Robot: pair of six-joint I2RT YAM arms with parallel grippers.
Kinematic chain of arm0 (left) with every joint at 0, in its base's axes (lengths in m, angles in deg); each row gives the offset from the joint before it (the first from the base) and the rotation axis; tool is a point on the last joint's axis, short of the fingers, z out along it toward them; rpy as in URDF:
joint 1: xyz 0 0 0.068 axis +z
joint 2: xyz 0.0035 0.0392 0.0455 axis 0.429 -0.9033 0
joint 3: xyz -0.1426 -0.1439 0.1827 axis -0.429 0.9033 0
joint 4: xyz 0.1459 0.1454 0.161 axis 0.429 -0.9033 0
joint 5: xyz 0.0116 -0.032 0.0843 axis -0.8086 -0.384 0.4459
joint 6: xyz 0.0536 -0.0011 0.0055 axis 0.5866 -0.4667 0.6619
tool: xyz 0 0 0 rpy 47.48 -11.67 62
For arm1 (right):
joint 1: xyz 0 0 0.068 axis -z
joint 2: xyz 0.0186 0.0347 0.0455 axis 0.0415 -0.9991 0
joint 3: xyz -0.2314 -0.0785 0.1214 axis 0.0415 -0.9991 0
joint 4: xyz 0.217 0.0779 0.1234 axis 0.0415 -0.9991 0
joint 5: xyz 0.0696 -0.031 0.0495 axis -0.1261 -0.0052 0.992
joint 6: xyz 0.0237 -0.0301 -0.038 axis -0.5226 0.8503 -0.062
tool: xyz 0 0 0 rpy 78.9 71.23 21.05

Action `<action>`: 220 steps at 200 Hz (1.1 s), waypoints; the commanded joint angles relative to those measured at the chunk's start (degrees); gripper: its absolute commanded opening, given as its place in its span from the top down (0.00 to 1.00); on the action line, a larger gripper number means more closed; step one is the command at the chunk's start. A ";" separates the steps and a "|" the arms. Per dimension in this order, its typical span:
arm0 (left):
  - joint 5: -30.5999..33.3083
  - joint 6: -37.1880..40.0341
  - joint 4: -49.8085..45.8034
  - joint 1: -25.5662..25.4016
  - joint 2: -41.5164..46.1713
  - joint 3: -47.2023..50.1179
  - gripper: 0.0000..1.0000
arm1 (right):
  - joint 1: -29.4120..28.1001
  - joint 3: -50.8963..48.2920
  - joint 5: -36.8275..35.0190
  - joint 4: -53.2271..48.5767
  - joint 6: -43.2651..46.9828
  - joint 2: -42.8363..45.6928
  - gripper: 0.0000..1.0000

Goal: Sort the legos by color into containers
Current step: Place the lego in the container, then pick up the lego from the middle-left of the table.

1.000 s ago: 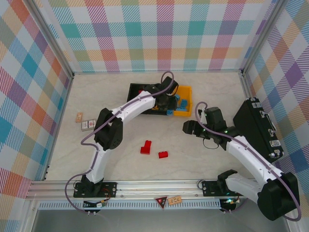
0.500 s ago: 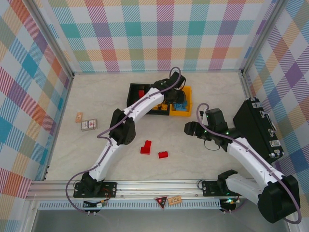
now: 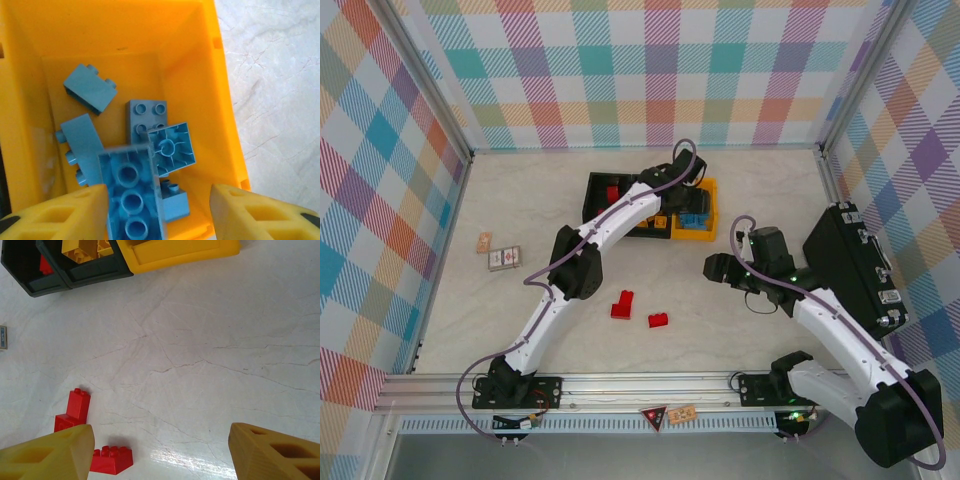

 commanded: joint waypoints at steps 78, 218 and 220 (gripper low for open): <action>-0.85 1.61 5.48 -0.40 16.65 17.28 0.41 | 0.36 1.08 4.61 -0.72 2.00 -1.78 0.28; 1.25 1.01 3.80 1.11 47.18 64.74 0.40 | -10.15 2.33 14.24 3.39 8.13 -6.18 0.28; 1.38 0.93 3.68 1.16 47.34 65.07 0.40 | -10.27 2.26 14.25 3.49 8.20 -6.22 0.28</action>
